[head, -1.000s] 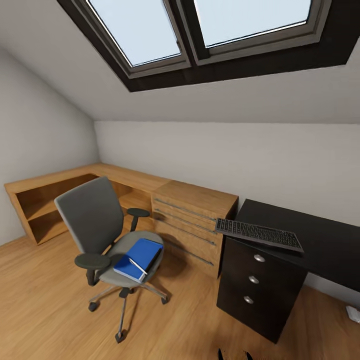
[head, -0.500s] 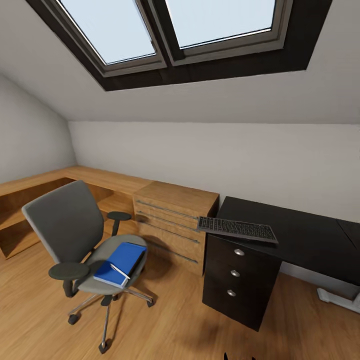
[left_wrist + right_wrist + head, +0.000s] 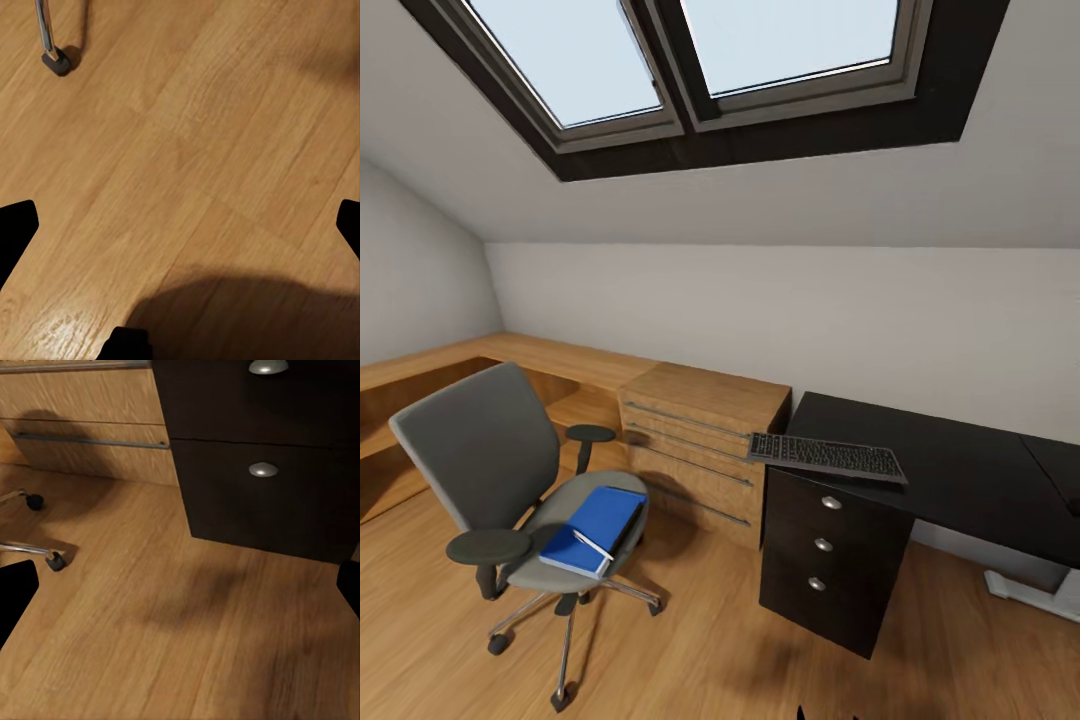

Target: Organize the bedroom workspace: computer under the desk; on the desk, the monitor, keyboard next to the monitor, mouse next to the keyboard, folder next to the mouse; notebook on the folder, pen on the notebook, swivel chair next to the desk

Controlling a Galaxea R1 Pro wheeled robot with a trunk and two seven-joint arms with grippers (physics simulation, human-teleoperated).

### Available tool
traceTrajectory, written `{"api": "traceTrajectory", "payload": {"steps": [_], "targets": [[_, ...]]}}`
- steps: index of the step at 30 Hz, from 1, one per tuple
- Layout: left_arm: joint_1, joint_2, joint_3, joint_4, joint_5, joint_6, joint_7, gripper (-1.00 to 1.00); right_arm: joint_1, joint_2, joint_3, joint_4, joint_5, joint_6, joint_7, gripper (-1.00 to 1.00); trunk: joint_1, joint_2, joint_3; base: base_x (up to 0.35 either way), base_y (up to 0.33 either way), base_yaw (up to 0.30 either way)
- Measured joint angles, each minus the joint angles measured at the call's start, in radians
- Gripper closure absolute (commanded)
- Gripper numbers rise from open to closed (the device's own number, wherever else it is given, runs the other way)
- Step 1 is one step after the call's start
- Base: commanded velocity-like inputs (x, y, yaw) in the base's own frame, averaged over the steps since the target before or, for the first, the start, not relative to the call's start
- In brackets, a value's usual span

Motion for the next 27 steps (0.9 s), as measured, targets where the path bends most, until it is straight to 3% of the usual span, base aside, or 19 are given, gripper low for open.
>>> {"api": "traceTrajectory", "payload": {"steps": [7,18,27], "targets": [[0.000,0.000,0.000,0.001,0.000,0.000,0.000,-1.00,0.000,-0.001,0.002,-0.001,0.003,-0.001,0.000,-1.00,0.000,0.000,0.000,0.000,0.000,-0.063],[0.000,0.000,0.001,0.001,0.000,0.000,0.000,-1.00,0.001,-0.002,0.003,-0.001,0.005,-0.002,0.000,-1.00,0.000,0.000,0.000,0.001,0.000,-0.243],[0.000,0.000,0.001,0.001,0.000,0.000,0.000,-1.00,0.000,-0.001,0.003,-0.001,0.005,-0.001,0.000,-1.00,0.000,0.000,0.000,0.149,0.054,-0.146]]}}
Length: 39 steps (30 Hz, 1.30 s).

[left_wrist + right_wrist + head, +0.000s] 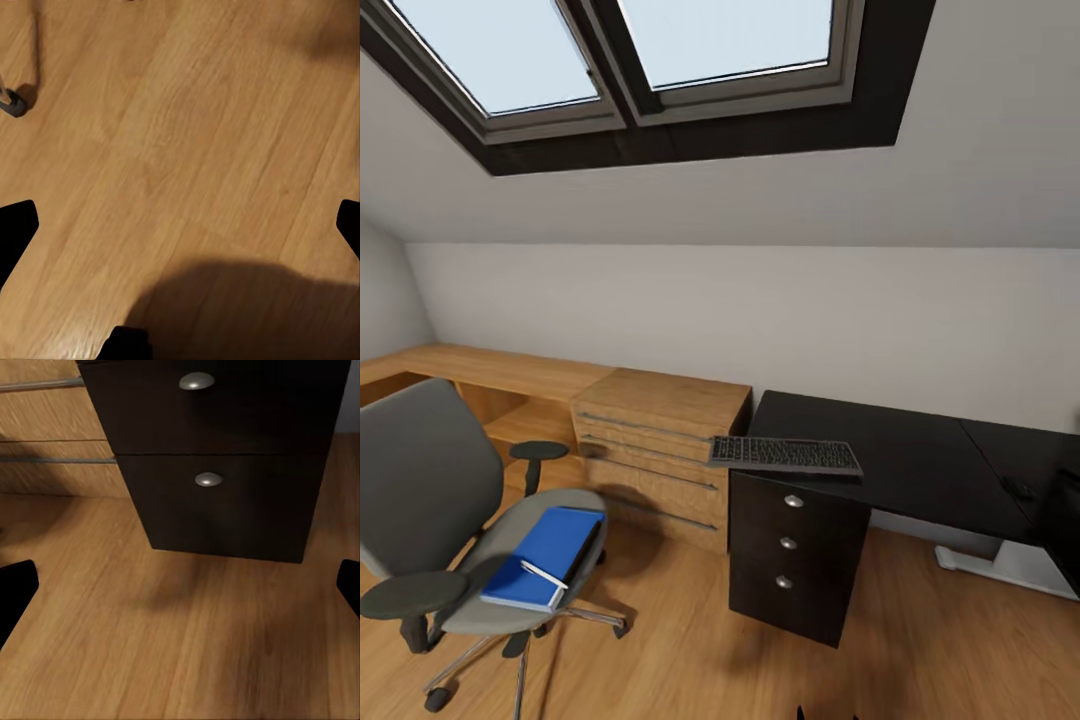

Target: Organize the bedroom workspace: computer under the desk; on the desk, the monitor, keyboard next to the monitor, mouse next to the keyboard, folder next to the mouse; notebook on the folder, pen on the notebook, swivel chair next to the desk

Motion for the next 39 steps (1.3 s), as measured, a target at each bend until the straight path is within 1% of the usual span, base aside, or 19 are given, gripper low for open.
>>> {"api": "traceTrajectory", "payload": {"steps": [10,17,23,24,25,27,35,39], "targets": [[0.000,0.000,0.000,0.000,0.000,0.000,0.000,-1.00,0.000,0.000,0.000,0.000,0.000,0.000,-0.001,-1.00,0.000,0.000,0.000,0.013,0.004,-0.005],[0.000,0.000,0.000,0.000,0.000,0.000,0.000,-1.00,0.000,-0.001,0.001,0.000,0.001,-0.003,0.000,-1.00,0.000,0.000,0.000,0.000,0.000,-0.228],[0.000,0.001,0.001,0.000,0.001,-0.001,0.001,-1.00,0.000,0.003,0.001,0.003,0.000,-0.004,0.001,-1.00,0.000,0.000,0.000,0.000,0.000,-0.058],[0.000,0.001,0.001,0.000,0.001,-0.010,0.001,-1.00,0.000,0.006,0.003,0.005,0.001,-0.003,0.003,-1.00,0.000,0.000,0.000,0.000,0.000,-0.004],[0.000,0.001,0.001,0.000,0.001,-0.035,0.002,-1.00,0.000,0.007,0.002,0.005,0.000,-0.003,0.005,-1.00,0.000,0.000,0.000,0.000,0.000,-0.002],[0.000,0.000,0.000,0.000,0.001,-0.055,0.002,-1.00,0.000,0.007,0.001,0.005,0.000,-0.003,0.005,-1.00,0.000,0.000,0.000,0.000,0.000,-0.001],[0.000,0.000,0.000,0.000,0.006,-0.107,0.003,-1.00,0.000,0.007,0.000,0.005,-0.002,0.001,0.000,-1.00,0.000,0.000,0.000,0.000,0.000,0.000],[0.000,0.000,0.000,0.000,0.008,-0.118,0.003,-1.00,0.000,0.008,0.001,0.005,-0.001,-0.001,0.003,-1.00,0.000,0.000,0.000,0.000,0.000,0.000]]}}
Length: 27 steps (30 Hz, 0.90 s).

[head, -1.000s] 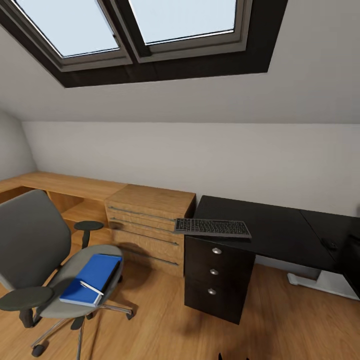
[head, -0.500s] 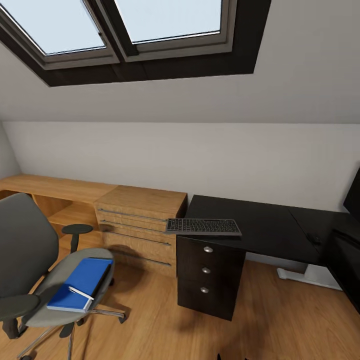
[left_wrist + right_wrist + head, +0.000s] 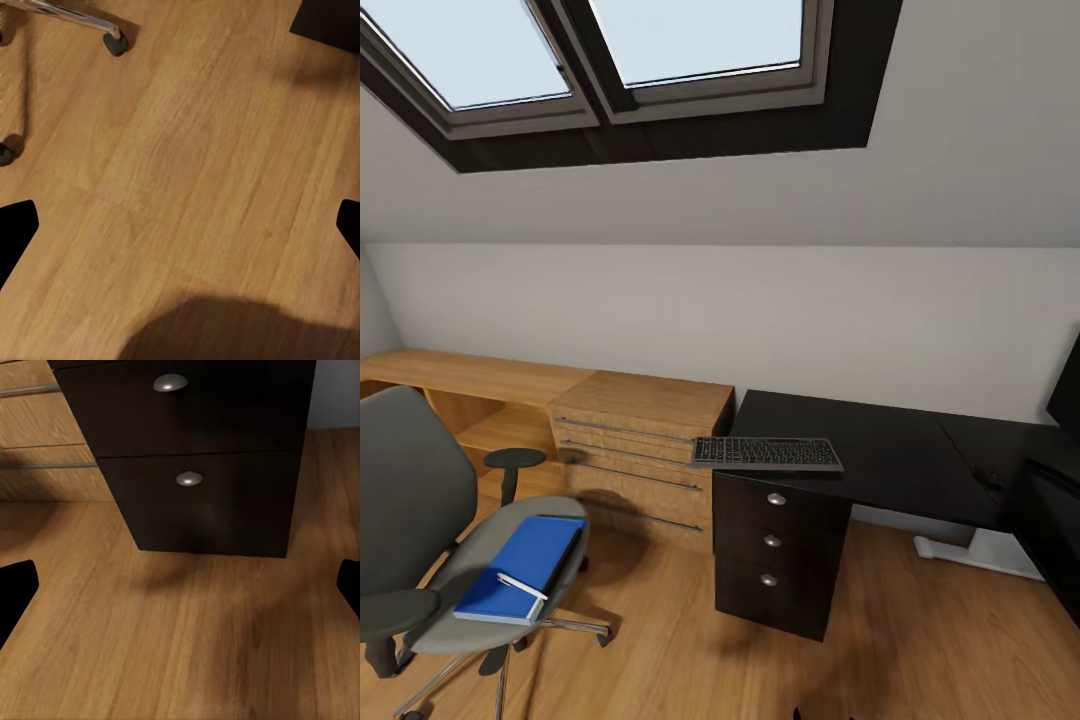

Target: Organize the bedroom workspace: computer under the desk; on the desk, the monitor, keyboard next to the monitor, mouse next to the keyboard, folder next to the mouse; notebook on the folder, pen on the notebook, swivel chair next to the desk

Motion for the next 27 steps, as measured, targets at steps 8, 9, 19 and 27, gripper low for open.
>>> {"api": "traceTrajectory", "payload": {"steps": [8,9,19,27], "targets": [[0.000,0.000,0.000,0.009,0.000,-0.003,0.001,-1.00,0.000,0.000,0.001,0.002,0.002,0.002,0.002,-1.00,0.000,0.000,0.000,0.000,0.000,0.000],[0.000,0.000,0.000,0.013,0.000,-0.003,0.001,-1.00,0.000,0.000,0.000,0.002,0.002,0.002,0.002,-1.00,0.000,0.000,0.000,0.000,0.000,0.000],[0.000,0.001,0.000,0.020,-0.001,-0.003,0.000,-1.00,0.000,0.000,0.001,0.002,0.002,-0.004,0.004,-1.00,0.000,0.000,0.000,0.000,0.000,0.000],[0.000,0.000,0.000,0.020,-0.001,-0.002,0.000,-1.00,0.000,0.007,0.000,0.002,0.002,-0.003,0.001,-1.00,-0.001,0.000,0.000,0.188,-0.032,0.000]]}}
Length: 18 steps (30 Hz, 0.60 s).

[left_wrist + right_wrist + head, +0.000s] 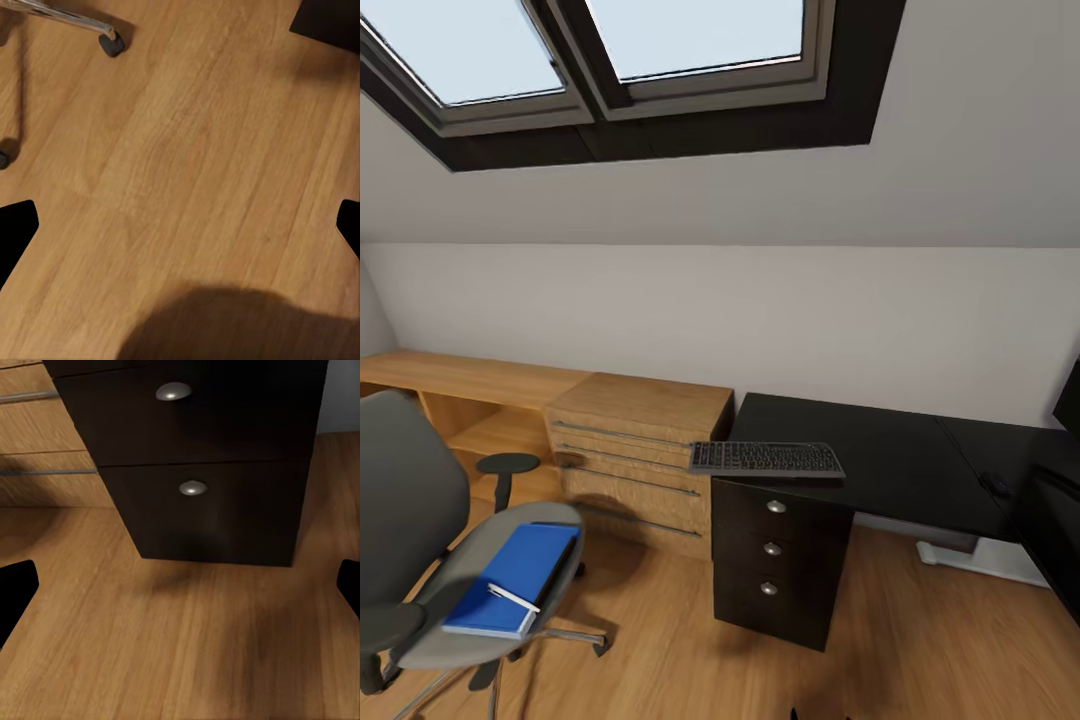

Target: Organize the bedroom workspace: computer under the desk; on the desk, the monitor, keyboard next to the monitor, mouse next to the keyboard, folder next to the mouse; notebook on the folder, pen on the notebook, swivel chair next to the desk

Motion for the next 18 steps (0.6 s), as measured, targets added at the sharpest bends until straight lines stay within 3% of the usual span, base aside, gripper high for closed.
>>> {"api": "traceTrajectory", "payload": {"steps": [10,18], "targets": [[0.000,0.000,0.000,0.002,0.000,0.002,0.000,-1.00,0.000,-0.004,0.001,-0.002,0.001,-0.001,0.002,-1.00,0.000,0.000,0.004,0.268,-0.091,-0.211],[0.000,0.001,0.000,0.002,0.000,0.002,0.000,-1.00,0.000,-0.001,0.002,-0.002,0.000,0.001,0.001,-1.00,0.000,0.000,0.004,0.181,-0.008,-0.040]]}}
